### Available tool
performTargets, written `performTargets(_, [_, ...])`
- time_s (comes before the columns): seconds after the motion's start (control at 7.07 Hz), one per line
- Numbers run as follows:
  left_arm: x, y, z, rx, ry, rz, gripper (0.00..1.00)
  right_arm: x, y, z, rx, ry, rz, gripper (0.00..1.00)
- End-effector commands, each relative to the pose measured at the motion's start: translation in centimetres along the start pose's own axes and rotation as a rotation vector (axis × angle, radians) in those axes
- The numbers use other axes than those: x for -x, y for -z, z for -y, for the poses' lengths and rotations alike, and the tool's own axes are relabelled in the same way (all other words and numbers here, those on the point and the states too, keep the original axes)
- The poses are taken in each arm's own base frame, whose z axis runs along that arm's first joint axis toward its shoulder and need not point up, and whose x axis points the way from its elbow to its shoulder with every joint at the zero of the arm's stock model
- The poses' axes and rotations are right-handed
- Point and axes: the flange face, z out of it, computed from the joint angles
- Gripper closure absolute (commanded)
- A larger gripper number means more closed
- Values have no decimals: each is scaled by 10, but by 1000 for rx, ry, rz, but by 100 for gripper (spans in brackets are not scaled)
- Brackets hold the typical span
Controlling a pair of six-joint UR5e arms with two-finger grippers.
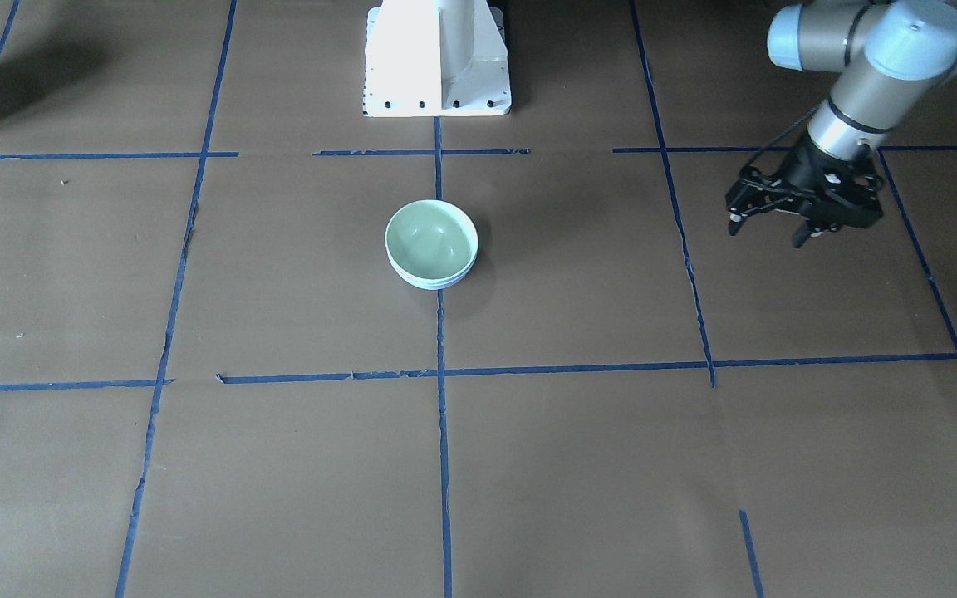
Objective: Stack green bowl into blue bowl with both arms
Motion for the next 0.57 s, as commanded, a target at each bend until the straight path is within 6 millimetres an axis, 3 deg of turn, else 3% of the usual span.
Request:
performTargets(0.0, [155, 44, -10, 52, -140, 88, 0, -73, 23, -20, 75, 43, -16, 0])
performTargets(0.14, [203, 82, -12, 112, -169, 138, 0, -85, 45, -8, 107, 44, -13, 0])
performTargets(0.28, [236, 117, -10, 156, -141, 155, 0, -95, 51, -9, 132, 78, -4, 0])
performTargets(0.42, [240, 119, -19, 228, -39, 96, 0, -101, 43, -18, 145, 71, 6, 0])
